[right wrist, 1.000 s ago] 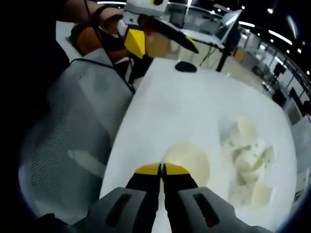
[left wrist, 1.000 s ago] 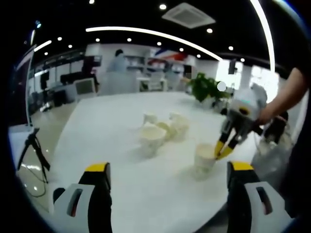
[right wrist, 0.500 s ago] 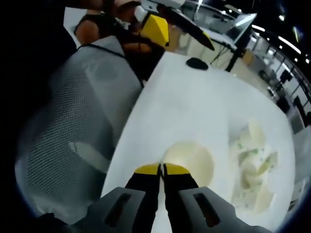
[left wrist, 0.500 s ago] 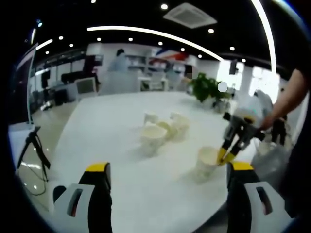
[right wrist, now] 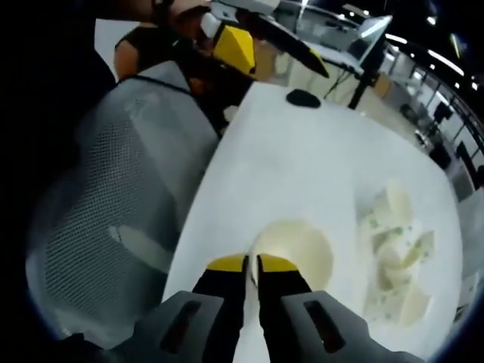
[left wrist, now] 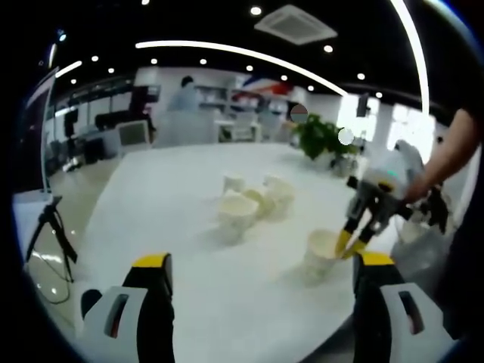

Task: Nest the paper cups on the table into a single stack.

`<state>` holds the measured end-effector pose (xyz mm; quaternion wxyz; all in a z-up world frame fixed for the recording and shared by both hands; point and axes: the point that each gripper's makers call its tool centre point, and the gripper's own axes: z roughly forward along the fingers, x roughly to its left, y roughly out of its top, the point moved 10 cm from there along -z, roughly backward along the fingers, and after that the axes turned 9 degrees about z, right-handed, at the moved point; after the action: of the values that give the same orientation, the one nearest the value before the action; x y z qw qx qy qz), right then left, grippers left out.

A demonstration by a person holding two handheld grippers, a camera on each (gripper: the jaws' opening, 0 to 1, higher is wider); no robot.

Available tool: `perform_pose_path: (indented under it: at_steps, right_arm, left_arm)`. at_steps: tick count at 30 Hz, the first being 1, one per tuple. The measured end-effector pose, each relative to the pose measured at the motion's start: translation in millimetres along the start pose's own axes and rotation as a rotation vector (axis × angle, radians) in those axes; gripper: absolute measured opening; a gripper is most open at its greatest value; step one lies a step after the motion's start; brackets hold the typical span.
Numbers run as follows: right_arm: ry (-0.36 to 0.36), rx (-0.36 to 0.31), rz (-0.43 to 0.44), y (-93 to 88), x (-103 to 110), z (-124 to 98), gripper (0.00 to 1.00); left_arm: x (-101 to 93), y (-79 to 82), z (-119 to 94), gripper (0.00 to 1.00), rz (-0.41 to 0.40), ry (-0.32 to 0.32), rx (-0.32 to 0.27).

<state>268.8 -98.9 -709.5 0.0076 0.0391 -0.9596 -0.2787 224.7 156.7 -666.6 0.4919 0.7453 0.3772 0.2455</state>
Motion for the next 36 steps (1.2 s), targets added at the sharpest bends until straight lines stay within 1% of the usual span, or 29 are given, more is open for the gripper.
perform_pose_path:
  at_steps: [3, 11, 15, 18, 19, 20, 23, 24, 26, 28, 32, 36]
  right_arm:
    - [-0.003, -0.004, 0.002, -0.2, -1, 0, 0.04]
    - [-0.001, -0.044, 0.031, 2.3, -1, -4, 0.07]
    - [-0.006, -0.097, 0.072, 3.8, -2, -11, 0.08]
    - [-0.019, -0.147, 0.125, 6.0, -2, -19, 0.08]
    - [-0.022, -0.185, 0.138, 7.6, -2, -23, 0.08]
    - [-0.029, -0.190, 0.146, 6.8, -2, -26, 0.08]
    - [-0.041, -0.249, 0.204, 6.7, -2, -34, 0.08]
    - [-0.045, -0.256, 0.216, 5.5, -2, -36, 0.08]
    - [-0.057, -0.249, 0.204, 0.2, 0, -38, 0.08]
    - [-0.065, -0.244, 0.220, -4.1, 1, -39, 0.08]
    - [-0.091, -0.266, 0.242, -9.6, 3, -43, 0.08]
    - [-0.110, -0.278, 0.268, -13.3, 4, -44, 0.11]
  left_arm:
    - [-0.3, -0.3, 0, 1.00, 0.002, -0.002, 0.003]
    - [0.4, -1.6, 0, 1.00, -0.005, -0.001, 0.008]
    - [-0.8, -1.6, 1, 1.00, -0.008, -0.005, 0.008]
    - [-1.5, -1.6, 1, 1.00, -0.005, -0.005, 0.009]
    - [-1.7, -1.7, 1, 1.00, -0.008, -0.005, 0.009]
    - [-1.7, -1.8, 1, 1.00, -0.009, -0.005, 0.009]
    - [-1.2, -2.3, 1, 1.00, -0.008, -0.003, 0.010]
    - [-1.0, -2.3, 1, 1.00, -0.008, -0.003, 0.010]
    - [-0.6, -1.8, 1, 1.00, -0.008, -0.002, 0.005]
    - [-0.8, -1.3, 1, 1.00, -0.005, -0.004, 0.010]
    - [-0.8, 0.1, 2, 1.00, -0.001, -0.008, 0.006]
    - [-1.4, 0.6, 2, 1.00, 0.001, -0.010, 0.009]
